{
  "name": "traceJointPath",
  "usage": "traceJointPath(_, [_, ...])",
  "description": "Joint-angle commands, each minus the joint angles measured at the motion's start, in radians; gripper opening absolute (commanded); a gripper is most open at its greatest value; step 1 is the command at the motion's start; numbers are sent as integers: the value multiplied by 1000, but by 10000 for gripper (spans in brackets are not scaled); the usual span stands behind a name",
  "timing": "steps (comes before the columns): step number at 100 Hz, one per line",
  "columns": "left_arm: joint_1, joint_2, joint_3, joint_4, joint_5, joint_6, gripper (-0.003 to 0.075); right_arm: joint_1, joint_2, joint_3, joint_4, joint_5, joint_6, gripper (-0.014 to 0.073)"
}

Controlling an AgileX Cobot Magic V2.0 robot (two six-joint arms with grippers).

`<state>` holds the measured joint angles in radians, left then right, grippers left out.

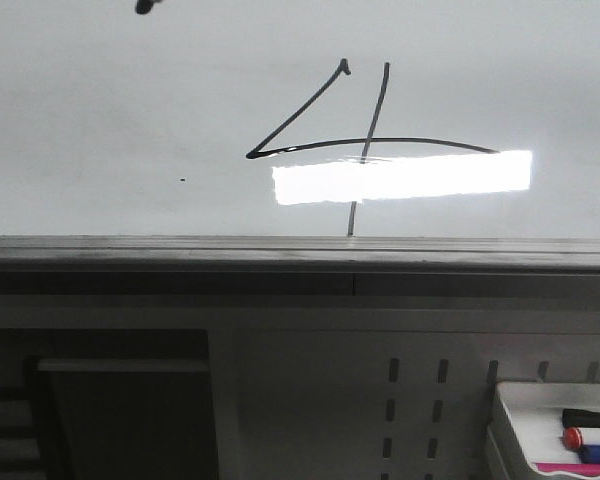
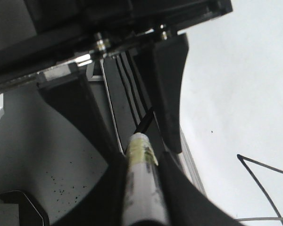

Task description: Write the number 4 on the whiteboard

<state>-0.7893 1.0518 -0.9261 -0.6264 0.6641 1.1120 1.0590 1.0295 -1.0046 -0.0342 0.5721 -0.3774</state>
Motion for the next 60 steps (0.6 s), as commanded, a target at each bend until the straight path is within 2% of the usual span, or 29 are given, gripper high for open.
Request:
traceJointPath(1, [-5,-5,-35,-43,-59,-9,217,1,-8,-31,16,-82,-11,-72])
traceJointPath(37, [-5,46,-35,-73,-48,-9,65,1,-8,-31,24,-27,-11,-72])
traceJointPath(50, [-5,46,-35,-91,-48,-9,85,1,-8,-31,24,-7,-11,-72])
traceJointPath(55, [-5,46,-35,-94,-45,-9,126,1,-8,-31,24,-7,-11,-72])
traceJointPath(60, [-5,46,-35,-97,-45,-9,207,1,-8,-31,24,-7,-11,-72])
